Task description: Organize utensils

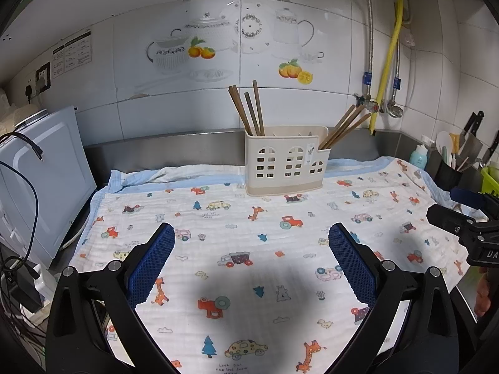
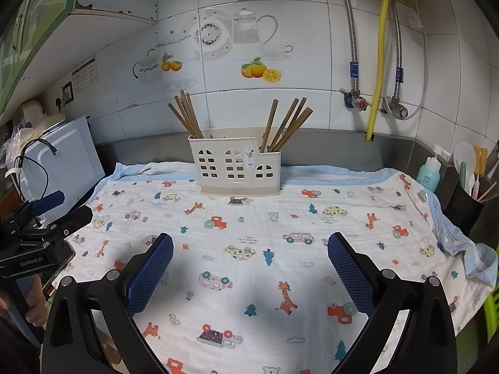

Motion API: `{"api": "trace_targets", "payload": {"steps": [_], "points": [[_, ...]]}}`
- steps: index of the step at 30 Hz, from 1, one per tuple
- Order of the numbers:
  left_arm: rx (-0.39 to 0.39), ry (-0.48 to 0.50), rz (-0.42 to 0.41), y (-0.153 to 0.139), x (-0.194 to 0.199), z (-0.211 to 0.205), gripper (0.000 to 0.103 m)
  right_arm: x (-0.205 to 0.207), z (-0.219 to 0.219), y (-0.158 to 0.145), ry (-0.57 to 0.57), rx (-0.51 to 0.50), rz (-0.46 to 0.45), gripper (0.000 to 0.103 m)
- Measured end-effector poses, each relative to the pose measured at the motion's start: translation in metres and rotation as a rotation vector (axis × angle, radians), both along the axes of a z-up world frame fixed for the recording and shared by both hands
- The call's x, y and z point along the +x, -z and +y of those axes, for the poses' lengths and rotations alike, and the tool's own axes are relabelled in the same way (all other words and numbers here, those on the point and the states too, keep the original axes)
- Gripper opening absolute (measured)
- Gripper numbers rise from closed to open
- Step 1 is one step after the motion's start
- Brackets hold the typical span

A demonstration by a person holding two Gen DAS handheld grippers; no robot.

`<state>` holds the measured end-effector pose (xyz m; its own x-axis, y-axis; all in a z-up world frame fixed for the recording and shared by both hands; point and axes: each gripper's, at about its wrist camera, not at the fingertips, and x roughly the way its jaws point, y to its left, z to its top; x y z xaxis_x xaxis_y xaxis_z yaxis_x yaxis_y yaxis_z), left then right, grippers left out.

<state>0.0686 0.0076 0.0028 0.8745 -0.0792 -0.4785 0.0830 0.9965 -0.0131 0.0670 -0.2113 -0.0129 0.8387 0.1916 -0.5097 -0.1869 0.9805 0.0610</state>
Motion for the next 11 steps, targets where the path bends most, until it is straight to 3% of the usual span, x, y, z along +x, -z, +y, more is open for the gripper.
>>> {"api": "trace_targets", "payload": {"steps": [11], "points": [[-0.003, 0.009, 0.011, 0.0025, -0.0013, -0.0006, 0.098, -0.0005, -0.0007, 0.0017, -0.001, 0.001, 0.004, 0.096]]}}
